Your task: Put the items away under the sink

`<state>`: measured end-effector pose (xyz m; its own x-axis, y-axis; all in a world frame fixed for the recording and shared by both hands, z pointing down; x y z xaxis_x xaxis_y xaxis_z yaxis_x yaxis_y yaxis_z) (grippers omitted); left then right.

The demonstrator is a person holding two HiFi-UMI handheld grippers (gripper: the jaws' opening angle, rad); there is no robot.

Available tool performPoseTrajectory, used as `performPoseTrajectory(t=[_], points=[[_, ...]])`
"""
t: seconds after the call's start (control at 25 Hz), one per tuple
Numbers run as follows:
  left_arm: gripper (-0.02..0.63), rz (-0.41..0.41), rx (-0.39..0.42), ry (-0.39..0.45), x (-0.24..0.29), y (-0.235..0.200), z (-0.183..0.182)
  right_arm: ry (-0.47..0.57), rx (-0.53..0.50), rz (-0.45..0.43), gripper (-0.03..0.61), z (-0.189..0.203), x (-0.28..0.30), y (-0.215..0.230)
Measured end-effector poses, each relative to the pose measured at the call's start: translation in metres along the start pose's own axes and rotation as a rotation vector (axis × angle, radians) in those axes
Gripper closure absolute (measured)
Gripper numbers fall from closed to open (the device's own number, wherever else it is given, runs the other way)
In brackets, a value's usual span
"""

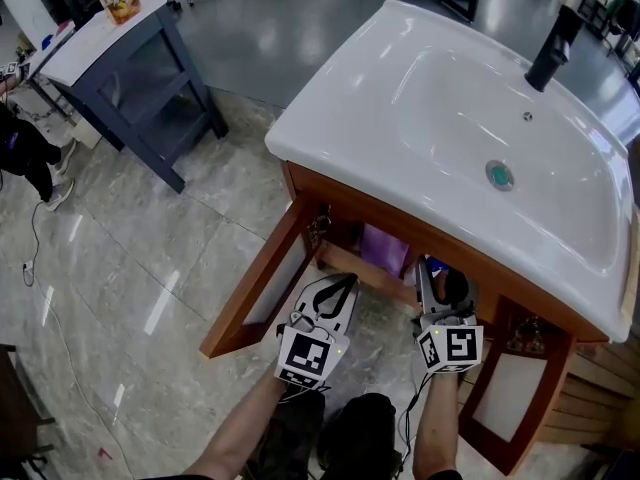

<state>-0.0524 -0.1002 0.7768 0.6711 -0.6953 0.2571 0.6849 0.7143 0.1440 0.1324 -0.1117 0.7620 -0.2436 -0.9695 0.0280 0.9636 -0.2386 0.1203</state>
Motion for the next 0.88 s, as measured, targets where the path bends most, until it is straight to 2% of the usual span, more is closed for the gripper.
performPoseTrajectory(t=[0.2,0.52,0.88], points=[[0.607,0.000,0.003,0.002,-0.003,0.002,-0.002,0.004,-0.004,-0.007,0.318,0.000,-0.005,-0.004],[0.607,0.003,-0.009,-0.001,-0.016,0.004,-0.008,-0.011,-0.003,0.005,0.316,-0.007,-0.019,-0.010],[0.607,0.011,-0.033,-0.014,-0.042,0.007,-0.041,-0.068,0.021,0.010,0.318,-0.029,-0.046,-0.029]])
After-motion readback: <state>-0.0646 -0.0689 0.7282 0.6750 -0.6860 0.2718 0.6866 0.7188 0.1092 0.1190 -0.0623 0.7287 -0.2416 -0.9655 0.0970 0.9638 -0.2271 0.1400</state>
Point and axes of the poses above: the fingertips, and each gripper's own axes: x forward along the fingers, y to its right, z out of its underside, the point moved 5 cm from there along -x, backward along the fingers, and after that the axes turned 8 degrees about x, right-handed, at the moved point
